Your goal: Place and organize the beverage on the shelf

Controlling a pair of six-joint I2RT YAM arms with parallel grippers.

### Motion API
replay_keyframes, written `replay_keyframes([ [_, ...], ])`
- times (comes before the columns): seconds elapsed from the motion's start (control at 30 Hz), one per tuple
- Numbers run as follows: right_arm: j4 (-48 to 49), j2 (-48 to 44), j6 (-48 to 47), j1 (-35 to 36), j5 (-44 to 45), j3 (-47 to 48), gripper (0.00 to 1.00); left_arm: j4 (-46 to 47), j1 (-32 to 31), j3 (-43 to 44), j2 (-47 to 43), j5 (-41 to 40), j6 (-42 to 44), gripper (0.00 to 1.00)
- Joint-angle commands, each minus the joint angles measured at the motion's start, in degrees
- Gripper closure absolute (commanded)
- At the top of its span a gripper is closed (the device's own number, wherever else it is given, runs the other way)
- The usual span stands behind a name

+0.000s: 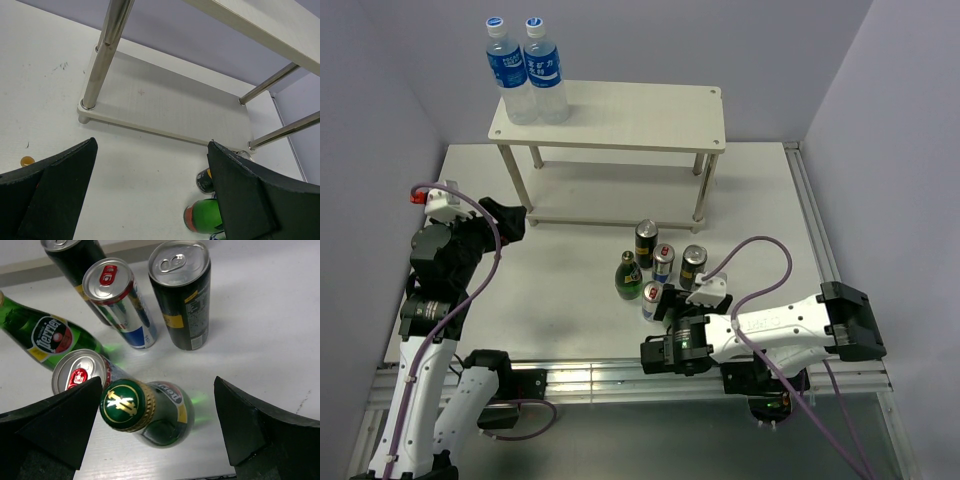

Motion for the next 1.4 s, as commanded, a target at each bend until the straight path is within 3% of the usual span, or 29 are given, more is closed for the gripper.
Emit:
replay_keyframes([
  [0.0, 0.59, 1.38, 2.58, 2.44, 0.53, 1.06, 0.0, 2.37, 0.45, -0.09, -0.76, 1.3, 0.87, 0.01],
  [0.23, 16.84, -0.45, -4.18, 4.13, -5.89, -6.93, 0.0, 2.72, 1.06, -0.17, -1.03, 2.36, 0.78, 0.01],
  [0.57, 22.21, 2.88, -4.36, 3.43, -7.3, -10.81, 0.0, 2.81, 1.41, -0.26, -1.2, 2.71, 0.87, 0.01],
  [0.9, 34.51, 5.17, -12.08, -2.36, -6.69, -14.76, 0.0, 3.07, 1.5, -0.53, -1.38, 3.59, 1.05, 0.01],
  [1.37, 36.64, 11.49, -13.07, -5.19, -1.77, -13.19, 0.05, 3.42, 2.21, -0.61, -1.29, 5.08, 1.22, 0.01],
])
